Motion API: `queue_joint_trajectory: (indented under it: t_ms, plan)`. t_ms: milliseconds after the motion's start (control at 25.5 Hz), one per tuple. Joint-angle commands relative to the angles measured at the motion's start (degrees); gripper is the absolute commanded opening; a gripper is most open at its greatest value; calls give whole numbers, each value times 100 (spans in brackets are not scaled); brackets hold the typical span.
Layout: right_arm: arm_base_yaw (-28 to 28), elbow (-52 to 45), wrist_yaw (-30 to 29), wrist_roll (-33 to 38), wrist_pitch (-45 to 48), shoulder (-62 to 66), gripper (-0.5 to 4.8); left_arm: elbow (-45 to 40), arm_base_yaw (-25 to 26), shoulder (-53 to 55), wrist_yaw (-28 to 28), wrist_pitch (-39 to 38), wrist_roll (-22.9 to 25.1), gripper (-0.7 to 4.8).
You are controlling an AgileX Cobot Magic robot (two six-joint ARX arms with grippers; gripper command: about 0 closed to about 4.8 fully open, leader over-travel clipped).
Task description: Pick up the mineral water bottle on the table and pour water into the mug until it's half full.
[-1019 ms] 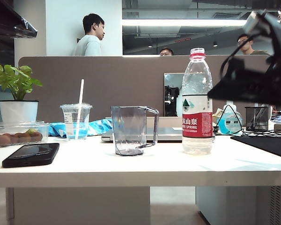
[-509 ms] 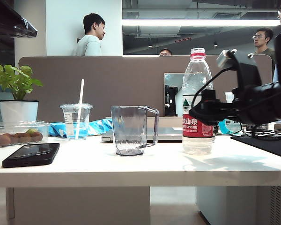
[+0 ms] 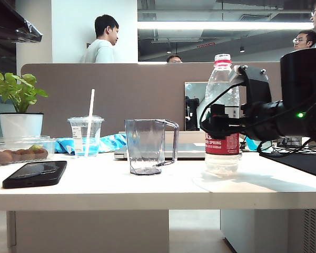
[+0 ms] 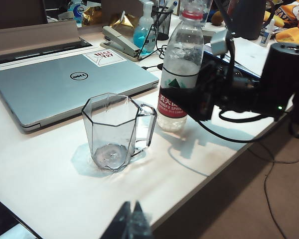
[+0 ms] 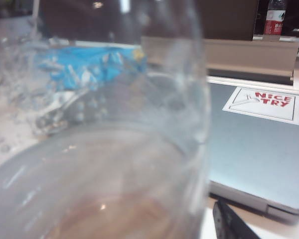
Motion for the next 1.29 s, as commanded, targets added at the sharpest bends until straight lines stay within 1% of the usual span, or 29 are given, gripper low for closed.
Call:
queue_joint_trajectory:
  t_ms: [39, 196, 353, 431, 549, 588, 666, 744, 823, 862, 940, 1058, 1176, 1293]
  plan:
    - [13, 190, -15, 111, -107, 68, 474, 39, 11, -7, 39, 74, 2, -4]
    - [13, 201, -15, 109, -160, 68, 347, 39, 11, -9, 37, 74, 2, -4]
    - [13, 212, -15, 101, -160, 66, 271, 39, 11, -9, 37, 74, 2, -4]
    - [13, 216, -15, -59, -190, 7, 273, 39, 11, -9, 39, 72, 2, -4]
    - [13, 225, -13, -920, -632, -348, 273, 39, 11, -9, 37, 72, 2, -4]
    - [13, 249, 17, -1272, -1003, -577, 273, 39, 11, -9, 37, 74, 2, -4]
    - [13, 343, 50, -1759, -1690, -955, 274, 39, 11, -9, 37, 72, 2, -4]
    - [13, 581, 81, -2350, -2592, -1340, 274, 39, 11, -9, 37, 72, 2, -4]
    - [20, 1082, 446, -3200, -3812, -1735, 274, 39, 11, -9, 39, 74, 2, -4]
    - [55, 1298, 540, -3499, -4207, -1805, 274, 39, 11, -9, 35, 72, 2, -4]
    - [146, 1926, 966, -4341, -5125, -1862, 274, 39, 11, -9, 37, 77, 2, -4]
    - [280, 2308, 1207, -4837, -5584, -1829, 274, 39, 11, -7, 31, 55, 2, -4]
    - [507, 2500, 1587, -5390, -5696, -1799, 274, 39, 11, -7, 37, 52, 2, -4]
    - [643, 2516, 1740, -5560, -5740, -1746, 274, 39, 11, -7, 35, 55, 2, -4]
